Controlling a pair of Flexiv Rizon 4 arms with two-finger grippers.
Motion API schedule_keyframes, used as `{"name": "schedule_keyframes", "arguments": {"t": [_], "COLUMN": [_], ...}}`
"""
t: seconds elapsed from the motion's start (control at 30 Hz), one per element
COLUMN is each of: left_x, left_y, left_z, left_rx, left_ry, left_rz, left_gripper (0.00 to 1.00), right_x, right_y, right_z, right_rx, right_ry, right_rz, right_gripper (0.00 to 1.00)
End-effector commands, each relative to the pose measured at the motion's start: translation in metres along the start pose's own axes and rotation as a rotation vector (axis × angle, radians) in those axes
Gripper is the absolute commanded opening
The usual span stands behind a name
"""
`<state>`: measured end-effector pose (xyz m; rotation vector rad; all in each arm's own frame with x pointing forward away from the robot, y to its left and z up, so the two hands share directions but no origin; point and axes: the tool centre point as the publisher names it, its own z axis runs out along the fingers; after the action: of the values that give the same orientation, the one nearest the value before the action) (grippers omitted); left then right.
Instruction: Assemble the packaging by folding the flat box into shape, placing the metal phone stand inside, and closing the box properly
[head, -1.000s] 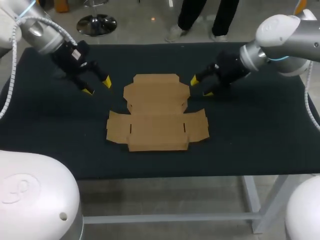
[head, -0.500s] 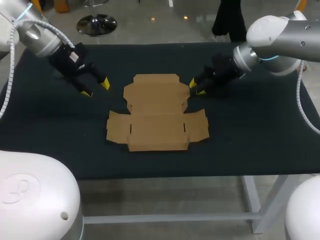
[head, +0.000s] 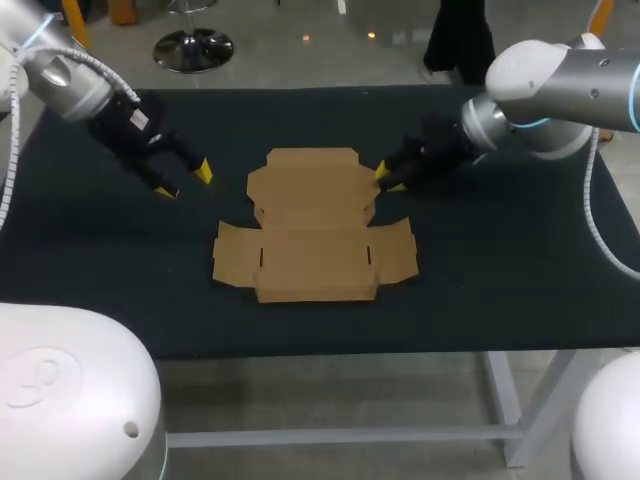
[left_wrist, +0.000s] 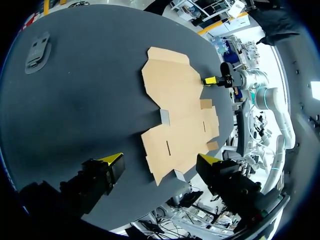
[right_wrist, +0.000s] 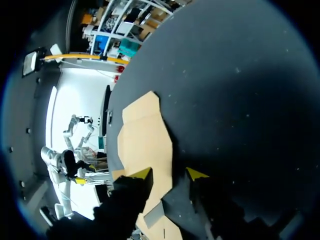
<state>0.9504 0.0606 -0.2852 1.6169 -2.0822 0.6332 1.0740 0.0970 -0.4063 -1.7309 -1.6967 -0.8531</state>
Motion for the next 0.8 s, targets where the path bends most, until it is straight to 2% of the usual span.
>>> {"name": "schedule_keyframes", "arguments": {"t": [0.03,0.53,0.8], "left_x": [-0.004,-0.015,-0.017], "left_y": [0.006,0.015,0.017], "left_z": [-0.002,-0.004,-0.005], "left_rx": [0.013,0.021,0.017], "left_ry": [0.008,0.025,0.026], "left_rz": [-0.002,-0.014,-0.015], "left_gripper": [1.00,1.00,1.00], "right_x": [-0.004,0.001,0.006], "right_y": [0.006,0.008,0.010], "right_z": [0.011,0.027,0.041], "right_rx": [0.011,-0.031,-0.017], "right_ry": [0.012,0.072,0.117], "right_rz": [0.004,0.039,0.044], "right_gripper": [0.46,0.45,0.42]}}
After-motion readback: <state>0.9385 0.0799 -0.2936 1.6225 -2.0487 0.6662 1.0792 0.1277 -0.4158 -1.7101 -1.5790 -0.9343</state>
